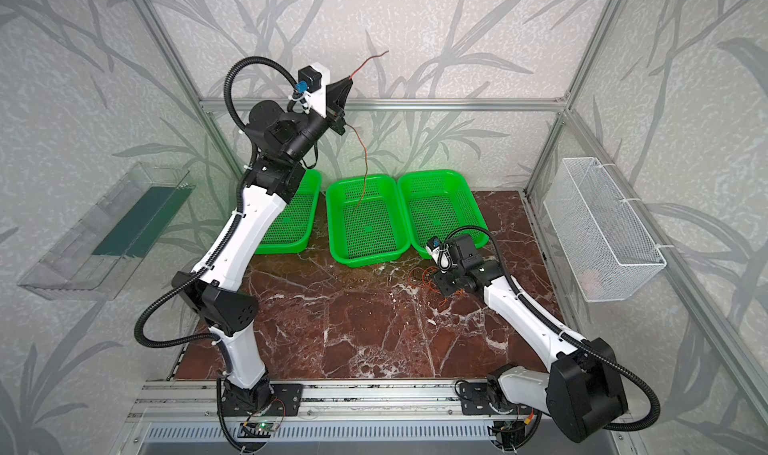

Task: Untangle the cables
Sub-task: 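Lift the red wire high with the left gripper while the right gripper releases the bundle, then lower the red wire into the middle green basket and open the left gripper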

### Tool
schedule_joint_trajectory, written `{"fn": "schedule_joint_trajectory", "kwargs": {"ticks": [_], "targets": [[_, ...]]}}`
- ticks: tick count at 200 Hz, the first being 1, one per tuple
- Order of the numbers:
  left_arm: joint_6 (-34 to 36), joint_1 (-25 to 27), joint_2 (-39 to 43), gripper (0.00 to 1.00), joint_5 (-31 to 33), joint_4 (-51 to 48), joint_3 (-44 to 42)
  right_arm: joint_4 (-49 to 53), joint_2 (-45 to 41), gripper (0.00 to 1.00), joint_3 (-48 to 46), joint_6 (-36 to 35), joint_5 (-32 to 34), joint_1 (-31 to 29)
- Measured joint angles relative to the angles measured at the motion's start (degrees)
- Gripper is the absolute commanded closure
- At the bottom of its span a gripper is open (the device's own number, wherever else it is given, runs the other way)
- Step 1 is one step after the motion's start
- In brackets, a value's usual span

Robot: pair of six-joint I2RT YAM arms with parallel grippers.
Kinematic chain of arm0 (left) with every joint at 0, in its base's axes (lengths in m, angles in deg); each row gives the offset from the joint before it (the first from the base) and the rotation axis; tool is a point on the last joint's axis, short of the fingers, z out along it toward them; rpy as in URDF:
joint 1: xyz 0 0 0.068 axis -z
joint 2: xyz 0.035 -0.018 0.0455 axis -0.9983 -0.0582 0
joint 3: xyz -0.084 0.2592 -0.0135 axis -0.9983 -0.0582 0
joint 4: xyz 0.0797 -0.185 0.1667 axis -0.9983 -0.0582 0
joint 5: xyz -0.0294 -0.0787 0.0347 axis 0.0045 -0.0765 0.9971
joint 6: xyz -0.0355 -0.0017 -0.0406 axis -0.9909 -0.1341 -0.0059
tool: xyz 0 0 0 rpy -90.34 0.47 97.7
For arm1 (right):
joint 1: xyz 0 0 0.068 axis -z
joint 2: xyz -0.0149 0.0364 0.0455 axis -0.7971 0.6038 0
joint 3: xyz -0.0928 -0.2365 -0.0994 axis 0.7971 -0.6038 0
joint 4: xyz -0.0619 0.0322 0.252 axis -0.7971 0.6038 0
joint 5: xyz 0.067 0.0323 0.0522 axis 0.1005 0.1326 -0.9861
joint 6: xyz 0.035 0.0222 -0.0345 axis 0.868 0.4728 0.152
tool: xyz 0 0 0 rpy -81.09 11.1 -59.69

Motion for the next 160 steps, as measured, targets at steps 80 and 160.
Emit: {"fn": "schedule_joint_trajectory", "kwargs": {"ticks": [80,160], "targets": [[-4.3,0.0,5.9,1.00,5.3,8.5,-45.7,0.3,-1.2,0.49,-2.0,0.0,2.7,0.0],[-8.7,0.0,8.0,1.00,11.3,9.9,-54.3,0.3,-1.5,0.49,-2.9,1.2,3.2,0.0]]}}
